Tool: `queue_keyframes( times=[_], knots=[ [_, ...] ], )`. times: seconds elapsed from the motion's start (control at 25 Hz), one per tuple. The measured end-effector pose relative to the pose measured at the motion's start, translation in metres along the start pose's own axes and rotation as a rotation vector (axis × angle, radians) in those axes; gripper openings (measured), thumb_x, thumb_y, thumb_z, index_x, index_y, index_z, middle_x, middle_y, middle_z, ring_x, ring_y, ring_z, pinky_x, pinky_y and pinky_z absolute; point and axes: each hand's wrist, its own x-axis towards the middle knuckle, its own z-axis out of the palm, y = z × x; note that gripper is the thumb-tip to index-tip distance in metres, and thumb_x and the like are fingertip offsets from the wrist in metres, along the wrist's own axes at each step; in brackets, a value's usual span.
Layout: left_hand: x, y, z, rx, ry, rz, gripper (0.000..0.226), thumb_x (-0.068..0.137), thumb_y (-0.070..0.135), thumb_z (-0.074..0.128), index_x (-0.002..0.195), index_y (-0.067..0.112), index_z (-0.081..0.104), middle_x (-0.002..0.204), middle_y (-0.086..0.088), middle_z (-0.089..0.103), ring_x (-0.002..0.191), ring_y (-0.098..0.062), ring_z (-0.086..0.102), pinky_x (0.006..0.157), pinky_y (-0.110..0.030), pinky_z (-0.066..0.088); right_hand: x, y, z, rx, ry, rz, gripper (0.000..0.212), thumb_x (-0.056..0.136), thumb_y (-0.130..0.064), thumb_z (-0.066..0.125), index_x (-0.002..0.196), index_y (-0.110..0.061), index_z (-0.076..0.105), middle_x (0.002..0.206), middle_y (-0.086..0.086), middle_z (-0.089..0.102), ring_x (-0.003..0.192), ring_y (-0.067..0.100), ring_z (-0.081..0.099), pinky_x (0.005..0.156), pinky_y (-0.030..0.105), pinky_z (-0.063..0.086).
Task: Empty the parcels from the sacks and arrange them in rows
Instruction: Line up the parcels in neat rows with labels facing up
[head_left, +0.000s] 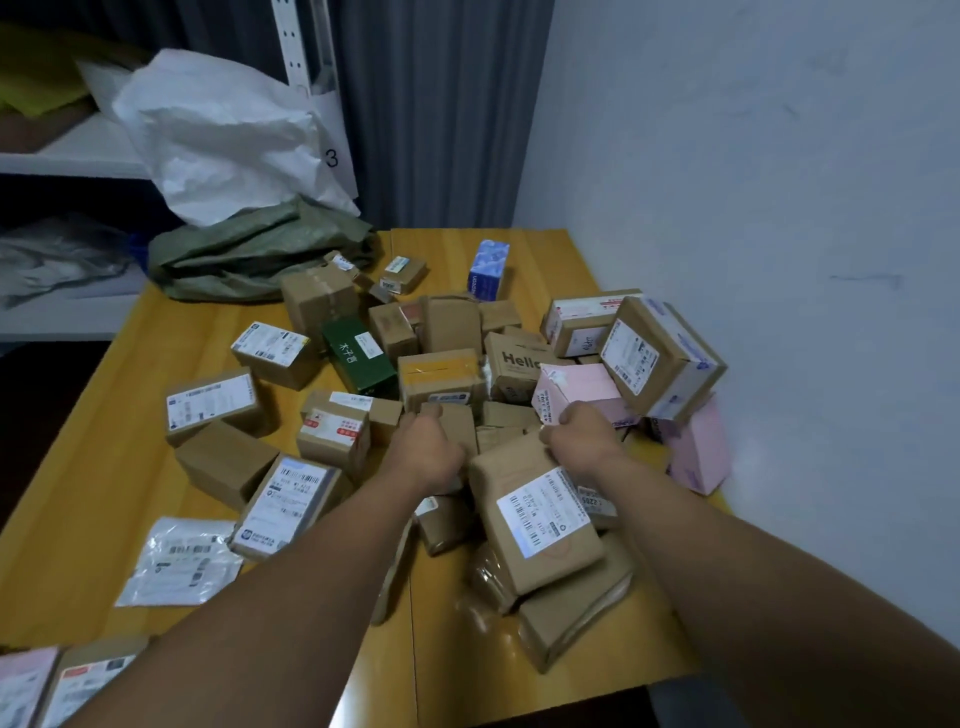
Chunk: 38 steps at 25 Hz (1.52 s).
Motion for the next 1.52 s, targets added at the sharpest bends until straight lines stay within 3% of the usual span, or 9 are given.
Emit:
queue_keyframes(
  times=[0.2, 0.44, 0.6, 0.72, 0.84, 1.0, 1.28, 1.4, 1.52],
  knots=[
    [0.017, 0.024, 0.012, -0.08, -0.014, 0.058, 0.063, 0.079, 0.018, 0.065, 0.139, 0.018, 0.045, 0.121, -0.014, 0.057, 0.107, -0.034, 0.061, 0.091, -0.05, 0.055, 0.012, 0.016, -0.032, 0.009, 0.182, 0.032, 0.01, 0.09, -0.016, 0.06, 0.096, -0.009, 0.056, 0.097, 0.014, 0.061, 0.087, 0.03, 0.059, 0.057, 0.027, 0.036],
    [0.039, 0.064, 0.036, -0.056, -0.032, 0.076, 0.056, 0.079, 0.02, 0.068, 0.132, 0.022, 0.051, 0.124, -0.01, 0.057, 0.108, -0.033, 0.06, 0.09, -0.049, 0.055, 0.038, 0.022, -0.081, -0.043, 0.534, 0.017, 0.03, 0.088, -0.025, 0.063, 0.114, -0.012, 0.058, 0.118, 0.012, 0.059, 0.11, 0.034, 0.055, 0.082, 0.039, 0.047],
    [0.07, 0.106, 0.065, -0.014, -0.033, 0.074, 0.065, 0.078, 0.027, 0.07, 0.138, 0.018, 0.046, 0.14, -0.01, 0.045, 0.128, -0.033, 0.046, 0.105, -0.046, 0.046, 0.076, 0.022, -0.123, -0.183, 0.607, -0.045, 0.041, 0.083, -0.029, 0.066, 0.12, -0.016, 0.055, 0.128, 0.013, 0.048, 0.123, 0.035, 0.04, 0.1, 0.047, 0.039],
    [0.09, 0.133, 0.092, 0.111, -0.036, 0.126, 0.068, 0.085, 0.026, 0.068, 0.145, 0.015, 0.037, 0.149, -0.012, 0.033, 0.138, -0.032, 0.032, 0.111, -0.043, 0.036, 0.103, 0.03, -0.143, -0.305, 0.53, -0.03, 0.057, 0.081, -0.043, 0.065, 0.128, -0.015, 0.049, 0.132, 0.014, 0.042, 0.126, 0.035, 0.036, 0.102, 0.048, 0.034],
    [0.107, 0.145, 0.115, 0.195, -0.124, 0.128, 0.095, 0.08, 0.02, 0.076, 0.156, 0.017, 0.019, 0.162, -0.01, 0.012, 0.149, -0.032, 0.01, 0.121, -0.045, 0.023, 0.128, 0.042, -0.153, -0.315, 0.294, 0.066, 0.079, 0.079, -0.061, 0.065, 0.14, -0.017, 0.037, 0.138, 0.014, 0.038, 0.131, 0.035, 0.034, 0.102, 0.049, 0.037],
    [0.124, 0.151, 0.138, 0.233, -0.185, 0.121, 0.107, 0.081, 0.022, 0.078, 0.159, 0.017, 0.005, 0.166, -0.006, -0.002, 0.152, -0.029, -0.003, 0.123, -0.043, 0.013, 0.151, 0.054, -0.16, -0.322, 0.155, 0.064, 0.091, 0.076, -0.063, 0.068, 0.146, -0.018, 0.031, 0.135, 0.013, 0.041, 0.126, 0.035, 0.044, 0.1, 0.046, 0.042],
    [0.122, 0.151, 0.136, 0.281, -0.151, 0.095, 0.101, 0.07, 0.034, 0.085, 0.15, 0.01, 0.026, 0.144, -0.012, 0.028, 0.137, -0.03, 0.026, 0.115, -0.042, 0.033, 0.167, 0.032, -0.178, -0.159, -0.044, 0.03, 0.082, 0.063, -0.062, 0.071, 0.129, -0.021, 0.047, 0.111, 0.003, 0.055, 0.099, 0.026, 0.061, 0.087, 0.042, 0.052],
    [0.118, 0.148, 0.102, 0.158, -0.075, 0.002, 0.091, 0.061, 0.032, 0.083, 0.138, 0.012, 0.039, 0.135, -0.012, 0.033, 0.127, -0.03, 0.033, 0.104, -0.041, 0.041, 0.165, 0.015, -0.18, -0.021, -0.108, -0.03, 0.059, 0.075, -0.046, 0.075, 0.121, -0.017, 0.052, 0.104, 0.001, 0.061, 0.091, 0.022, 0.064, 0.074, 0.034, 0.051],
    [0.116, 0.132, 0.063, -0.091, 0.011, -0.109, 0.08, 0.042, 0.036, 0.076, 0.117, 0.019, 0.056, 0.124, -0.007, 0.052, 0.112, -0.028, 0.048, 0.094, -0.042, 0.049, 0.16, 0.002, -0.176, 0.032, -0.124, -0.008, 0.074, 0.062, -0.052, 0.07, 0.126, -0.02, 0.054, 0.11, 0.004, 0.066, 0.092, 0.025, 0.068, 0.076, 0.037, 0.057]
  ],
)
